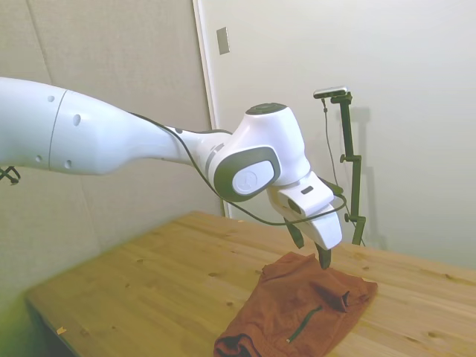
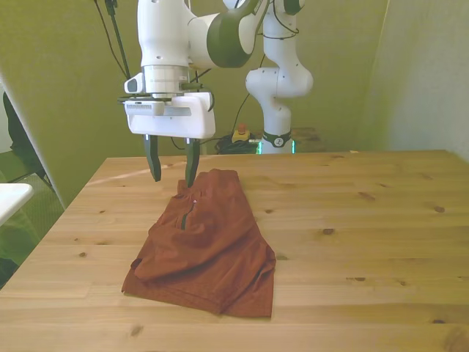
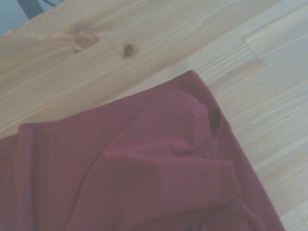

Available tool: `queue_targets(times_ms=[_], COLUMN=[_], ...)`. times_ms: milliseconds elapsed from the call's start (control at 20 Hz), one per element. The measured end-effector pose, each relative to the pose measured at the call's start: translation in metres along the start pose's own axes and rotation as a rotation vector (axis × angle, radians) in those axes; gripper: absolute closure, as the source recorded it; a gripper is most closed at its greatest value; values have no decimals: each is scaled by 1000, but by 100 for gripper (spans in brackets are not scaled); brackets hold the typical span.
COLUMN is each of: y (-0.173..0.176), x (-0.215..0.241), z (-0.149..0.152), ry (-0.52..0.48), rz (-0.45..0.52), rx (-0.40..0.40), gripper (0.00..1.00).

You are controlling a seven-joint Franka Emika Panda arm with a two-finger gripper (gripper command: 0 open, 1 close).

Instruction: Unfold the shorts

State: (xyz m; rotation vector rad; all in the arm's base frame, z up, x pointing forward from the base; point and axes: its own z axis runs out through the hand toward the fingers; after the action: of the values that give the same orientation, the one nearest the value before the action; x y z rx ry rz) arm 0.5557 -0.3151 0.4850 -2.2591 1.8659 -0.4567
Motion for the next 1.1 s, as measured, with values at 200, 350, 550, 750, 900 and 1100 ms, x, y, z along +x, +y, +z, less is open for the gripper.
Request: queue_targets(times_ms=[200,350,550,750,900,1100], y=[12,12,8,6,-3,-10], x=[29,44,55,59,57,51], z=[18,30,51,75,91,108], ry=[19,14,-3,-22,-39,-53], rz=[72,112,143,166,167,154], rx=[17,33,45,49,54,45], gripper=[0,0,0,0,0,0])
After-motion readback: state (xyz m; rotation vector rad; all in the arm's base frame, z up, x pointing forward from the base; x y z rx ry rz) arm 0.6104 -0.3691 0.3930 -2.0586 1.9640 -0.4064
